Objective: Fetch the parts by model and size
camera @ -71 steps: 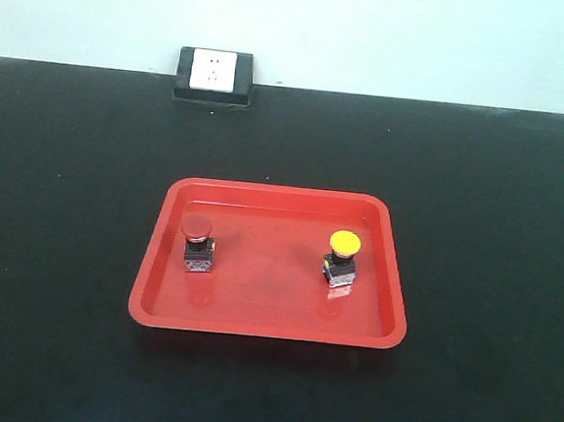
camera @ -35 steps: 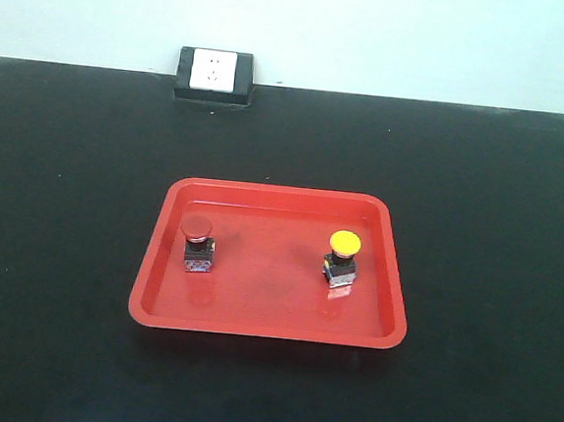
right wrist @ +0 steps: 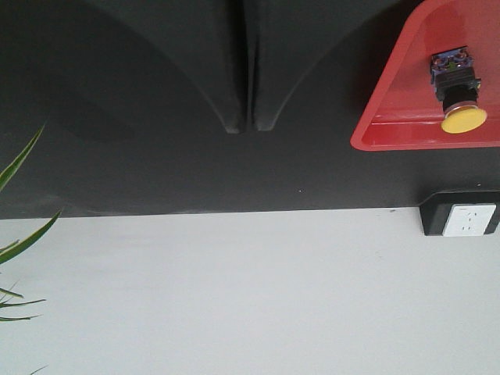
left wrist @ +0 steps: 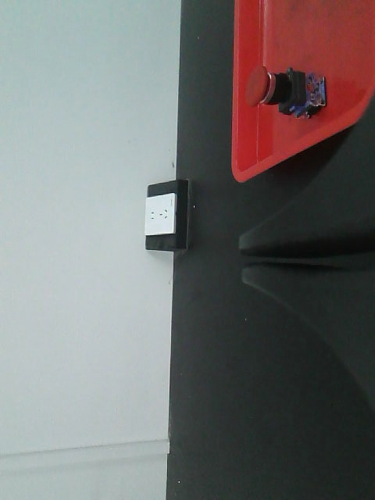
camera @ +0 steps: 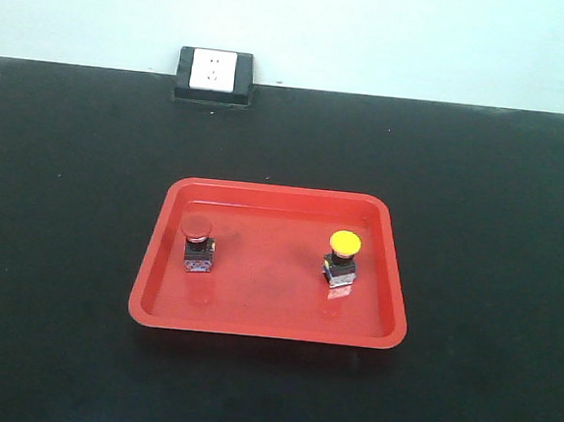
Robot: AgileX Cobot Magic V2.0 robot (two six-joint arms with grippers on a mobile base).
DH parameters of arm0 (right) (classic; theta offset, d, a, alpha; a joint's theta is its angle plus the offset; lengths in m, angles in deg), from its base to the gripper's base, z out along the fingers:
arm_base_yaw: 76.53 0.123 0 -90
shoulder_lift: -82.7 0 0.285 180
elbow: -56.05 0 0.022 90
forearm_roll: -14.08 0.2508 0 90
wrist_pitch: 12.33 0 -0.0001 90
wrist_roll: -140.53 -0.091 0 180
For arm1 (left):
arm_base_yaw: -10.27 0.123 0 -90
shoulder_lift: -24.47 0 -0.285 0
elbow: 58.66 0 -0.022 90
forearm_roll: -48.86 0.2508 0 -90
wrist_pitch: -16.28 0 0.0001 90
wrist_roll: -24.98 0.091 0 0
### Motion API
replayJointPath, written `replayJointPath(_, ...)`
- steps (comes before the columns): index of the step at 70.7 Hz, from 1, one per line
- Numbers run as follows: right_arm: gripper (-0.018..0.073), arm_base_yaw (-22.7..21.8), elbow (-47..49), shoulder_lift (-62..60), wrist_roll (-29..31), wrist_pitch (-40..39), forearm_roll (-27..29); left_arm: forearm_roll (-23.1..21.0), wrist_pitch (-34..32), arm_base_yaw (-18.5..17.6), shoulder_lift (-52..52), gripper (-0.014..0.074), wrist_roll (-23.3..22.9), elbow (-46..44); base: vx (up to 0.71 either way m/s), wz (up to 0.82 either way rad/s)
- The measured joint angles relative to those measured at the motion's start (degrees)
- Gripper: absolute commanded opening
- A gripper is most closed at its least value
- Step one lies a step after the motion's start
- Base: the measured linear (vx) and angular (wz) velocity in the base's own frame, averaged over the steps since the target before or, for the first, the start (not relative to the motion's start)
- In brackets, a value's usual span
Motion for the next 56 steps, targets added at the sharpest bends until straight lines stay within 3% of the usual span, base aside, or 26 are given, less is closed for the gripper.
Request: replayJointPath(56,-0.0010,0.00,0.00,0.00,0.00,-0.05,0.05,0.00,0.00,0.00,0.00,-0.0007,0.00,0.00,0.00,0.00)
